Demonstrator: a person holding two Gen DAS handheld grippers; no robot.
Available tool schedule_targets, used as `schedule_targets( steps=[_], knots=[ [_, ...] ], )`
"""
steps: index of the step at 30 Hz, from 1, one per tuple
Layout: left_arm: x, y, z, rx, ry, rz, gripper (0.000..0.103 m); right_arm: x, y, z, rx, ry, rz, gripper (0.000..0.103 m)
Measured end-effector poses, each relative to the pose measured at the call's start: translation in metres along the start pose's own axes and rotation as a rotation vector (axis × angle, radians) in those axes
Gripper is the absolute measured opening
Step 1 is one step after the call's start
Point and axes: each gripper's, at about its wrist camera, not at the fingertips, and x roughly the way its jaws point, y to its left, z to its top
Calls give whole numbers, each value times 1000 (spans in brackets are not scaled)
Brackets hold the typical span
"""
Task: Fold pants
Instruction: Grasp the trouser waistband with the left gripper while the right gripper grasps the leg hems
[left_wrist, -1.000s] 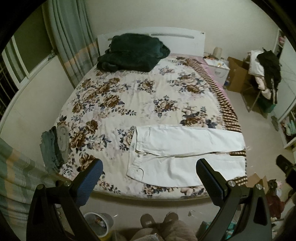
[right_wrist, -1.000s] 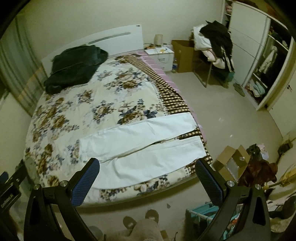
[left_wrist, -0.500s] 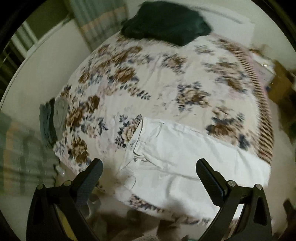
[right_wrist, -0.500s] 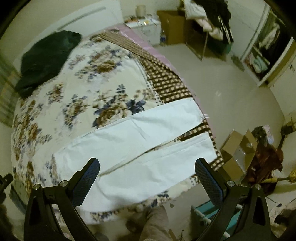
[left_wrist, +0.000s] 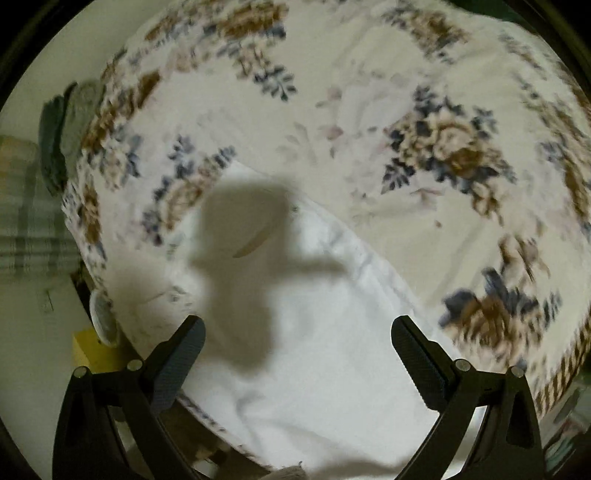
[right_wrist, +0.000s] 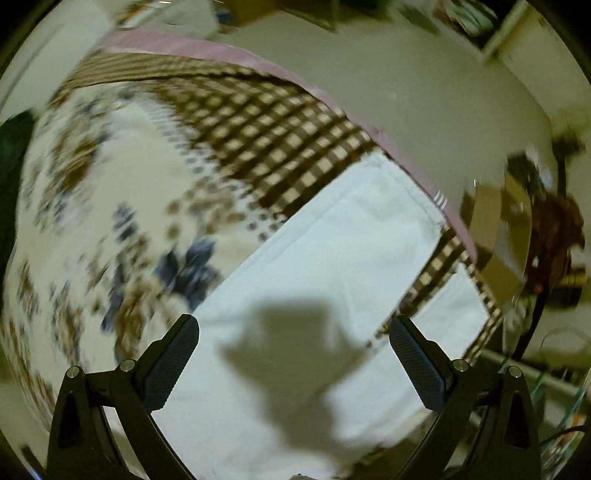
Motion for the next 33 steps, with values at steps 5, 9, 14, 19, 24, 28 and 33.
schedule_targets(
  steps=[5,9,14,19,24,28,33],
  knots=[
    [50,-24,39,-75,64,28,103,88,-18,41,119,96,-57,103],
    [80,-33,60,-112,92,76,103,131,-32,56,190,147,-95,103],
    [108,-31,75,-157,132,120,103,162,-39,70,245,182,-116,103],
    [127,-30,82,-151,155,123,58,185,-38,76,270,224,-124,85],
    [107,-30,81,-147,81,42,7,186,-40,74,235,198,-120,38],
    [79,-16,76,-171,37,-59,5,176,-43,65,202,158,-78,7],
    [41,22,61,-186,-1,-221,4,137,-57,48,164,71,-16,4]
  ],
)
